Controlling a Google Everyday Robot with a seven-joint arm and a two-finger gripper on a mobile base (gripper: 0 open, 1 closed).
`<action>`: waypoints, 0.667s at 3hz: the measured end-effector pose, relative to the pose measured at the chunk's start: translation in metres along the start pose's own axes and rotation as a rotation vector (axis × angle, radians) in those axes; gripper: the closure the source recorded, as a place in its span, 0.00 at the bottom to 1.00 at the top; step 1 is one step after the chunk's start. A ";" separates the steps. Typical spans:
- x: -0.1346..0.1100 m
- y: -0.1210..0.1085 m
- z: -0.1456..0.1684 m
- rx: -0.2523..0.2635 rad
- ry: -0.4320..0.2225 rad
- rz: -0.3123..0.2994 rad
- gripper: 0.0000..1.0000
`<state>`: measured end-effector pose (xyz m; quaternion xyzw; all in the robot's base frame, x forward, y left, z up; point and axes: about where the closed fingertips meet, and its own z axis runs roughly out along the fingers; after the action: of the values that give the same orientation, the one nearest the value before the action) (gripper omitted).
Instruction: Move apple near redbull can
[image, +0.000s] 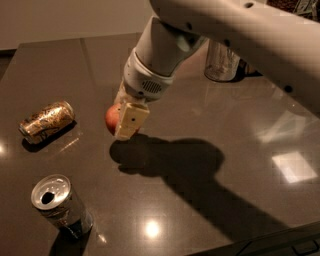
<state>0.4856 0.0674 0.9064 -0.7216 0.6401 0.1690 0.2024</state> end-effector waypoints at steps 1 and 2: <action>-0.008 0.037 -0.006 -0.031 -0.026 -0.088 1.00; -0.018 0.072 -0.008 -0.038 -0.050 -0.184 1.00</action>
Offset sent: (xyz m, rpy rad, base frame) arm -0.1138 0.0066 0.0081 0.0707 -0.0989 0.2831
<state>0.4114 0.0715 0.9162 -0.7765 0.5627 0.1799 0.2195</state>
